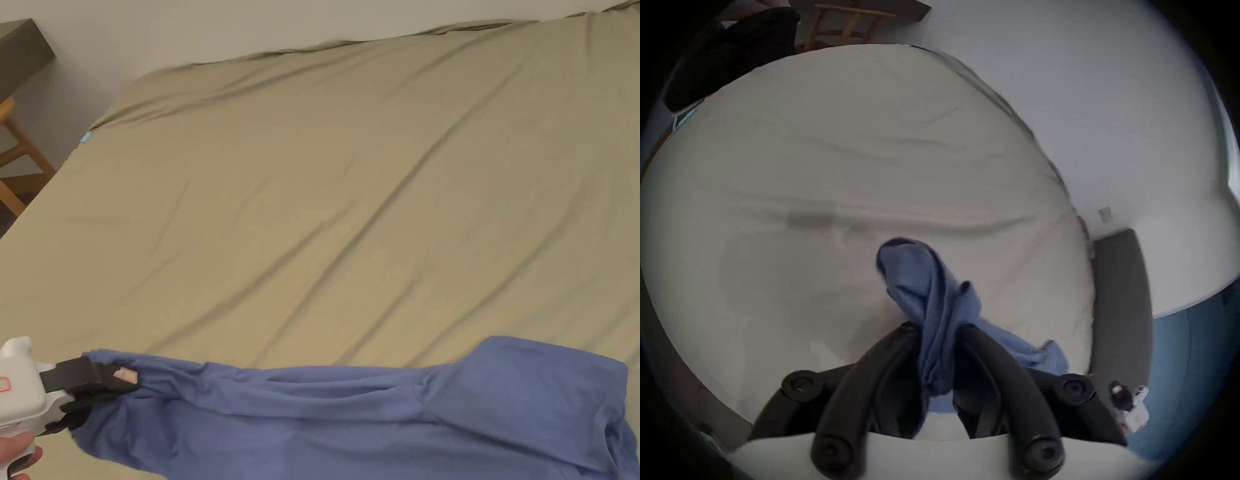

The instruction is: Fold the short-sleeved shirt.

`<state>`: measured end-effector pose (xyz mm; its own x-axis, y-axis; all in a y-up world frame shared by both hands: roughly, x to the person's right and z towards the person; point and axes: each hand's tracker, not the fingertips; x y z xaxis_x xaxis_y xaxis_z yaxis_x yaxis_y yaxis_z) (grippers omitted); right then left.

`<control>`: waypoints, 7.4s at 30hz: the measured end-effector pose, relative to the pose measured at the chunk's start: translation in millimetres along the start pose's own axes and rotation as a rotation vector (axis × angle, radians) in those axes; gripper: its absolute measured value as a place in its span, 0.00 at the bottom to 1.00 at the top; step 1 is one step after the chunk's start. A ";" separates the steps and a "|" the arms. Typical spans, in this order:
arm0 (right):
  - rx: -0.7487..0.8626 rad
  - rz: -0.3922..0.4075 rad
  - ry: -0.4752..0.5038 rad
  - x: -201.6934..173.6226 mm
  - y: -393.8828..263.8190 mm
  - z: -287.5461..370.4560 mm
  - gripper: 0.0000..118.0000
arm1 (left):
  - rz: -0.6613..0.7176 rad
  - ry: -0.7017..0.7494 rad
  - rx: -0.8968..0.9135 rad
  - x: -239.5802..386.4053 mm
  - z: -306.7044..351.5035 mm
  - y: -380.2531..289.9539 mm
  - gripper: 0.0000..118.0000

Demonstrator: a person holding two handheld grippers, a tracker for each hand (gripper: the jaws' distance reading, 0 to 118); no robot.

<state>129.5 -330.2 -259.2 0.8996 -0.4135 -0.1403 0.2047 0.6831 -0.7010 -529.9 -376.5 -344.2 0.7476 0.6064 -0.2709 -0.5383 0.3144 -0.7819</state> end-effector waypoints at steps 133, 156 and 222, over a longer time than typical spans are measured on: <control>-0.011 0.067 -0.069 1.8 -12.0 37.4 0.02 | -0.856 -0.014 -0.251 270.9 -263.6 -283.3 0.00; -0.586 -0.165 0.195 54.5 -71.7 -223.5 0.02 | -0.252 -0.181 -0.047 74.4 -71.7 -129.8 0.00; 0.402 -0.375 0.107 39.4 148.7 53.3 0.02 | -0.721 0.185 0.788 235.8 101.3 -32.4 0.00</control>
<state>215.9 -212.9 -331.7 0.6967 -0.7172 -0.0175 0.6534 0.6444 -0.3974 -375.6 -169.6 -325.9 0.9997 -0.0078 -0.0243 0.0020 0.9735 -0.2287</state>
